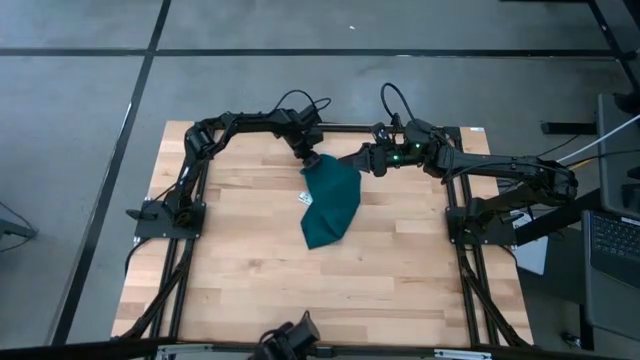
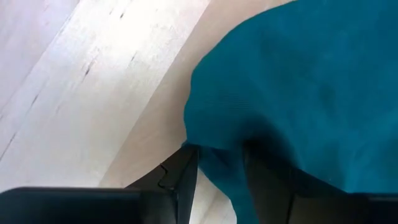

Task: Fold microfiber towels
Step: Fold the dark green napkin

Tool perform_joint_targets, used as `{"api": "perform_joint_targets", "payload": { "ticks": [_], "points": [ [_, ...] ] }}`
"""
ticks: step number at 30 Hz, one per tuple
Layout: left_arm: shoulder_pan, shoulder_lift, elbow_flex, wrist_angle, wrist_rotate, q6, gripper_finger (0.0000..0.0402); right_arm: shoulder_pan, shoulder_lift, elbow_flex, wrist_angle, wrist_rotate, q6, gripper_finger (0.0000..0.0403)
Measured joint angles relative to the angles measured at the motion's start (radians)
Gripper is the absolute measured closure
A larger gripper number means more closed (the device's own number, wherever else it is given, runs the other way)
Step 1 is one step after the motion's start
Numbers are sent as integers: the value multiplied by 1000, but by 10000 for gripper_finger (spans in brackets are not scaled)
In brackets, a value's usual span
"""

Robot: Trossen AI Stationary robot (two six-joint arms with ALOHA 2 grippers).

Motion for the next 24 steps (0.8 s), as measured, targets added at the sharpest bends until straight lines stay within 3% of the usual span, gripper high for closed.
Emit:
{"api": "perform_joint_targets", "payload": {
  "ticks": [11, 24],
  "points": [
    [13, 3, 0, 10, 54, -4, 275, 0, 0, 0, 0, 0, -1, 270],
    [16, 3, -1, 59, 54, -20, 272, 0, 0, 0, 1, 0, -5, 293]
  ]
}}
